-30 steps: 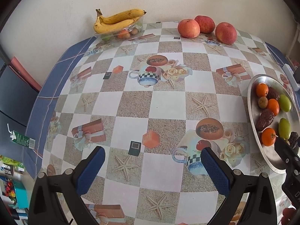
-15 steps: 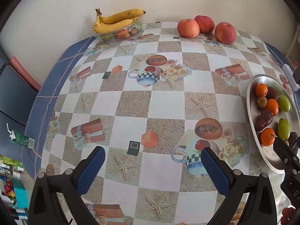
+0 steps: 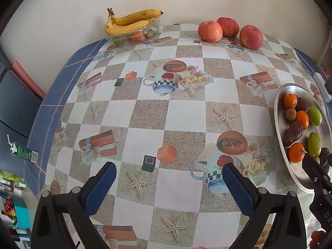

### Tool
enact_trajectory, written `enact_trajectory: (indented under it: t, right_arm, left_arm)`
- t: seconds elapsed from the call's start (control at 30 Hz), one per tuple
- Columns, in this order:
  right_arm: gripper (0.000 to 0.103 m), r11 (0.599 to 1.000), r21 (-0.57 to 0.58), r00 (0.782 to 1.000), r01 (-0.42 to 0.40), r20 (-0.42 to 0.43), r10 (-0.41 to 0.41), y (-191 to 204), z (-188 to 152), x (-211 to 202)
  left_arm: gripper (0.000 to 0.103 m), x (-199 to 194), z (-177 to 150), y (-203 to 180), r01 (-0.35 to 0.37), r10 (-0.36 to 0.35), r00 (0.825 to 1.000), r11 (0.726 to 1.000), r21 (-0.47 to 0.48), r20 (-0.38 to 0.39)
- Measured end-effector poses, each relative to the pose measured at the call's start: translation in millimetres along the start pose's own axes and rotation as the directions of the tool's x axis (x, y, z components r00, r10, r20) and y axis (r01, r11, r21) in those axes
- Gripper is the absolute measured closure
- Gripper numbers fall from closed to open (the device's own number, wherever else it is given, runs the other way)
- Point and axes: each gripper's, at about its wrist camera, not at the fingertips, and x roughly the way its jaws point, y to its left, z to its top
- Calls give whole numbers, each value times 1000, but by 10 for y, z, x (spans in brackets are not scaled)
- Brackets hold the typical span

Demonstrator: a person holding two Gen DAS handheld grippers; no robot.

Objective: Organize fruits

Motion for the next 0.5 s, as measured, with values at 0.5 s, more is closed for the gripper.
enact_trajectory:
  t: [0.5]
  right_arm:
    - [12,1000,4,1000,1,-7,-1,-19,-3,4]
  left_arm:
    - [0,-7,-5,20,-16,16,1000,1000,-15,1]
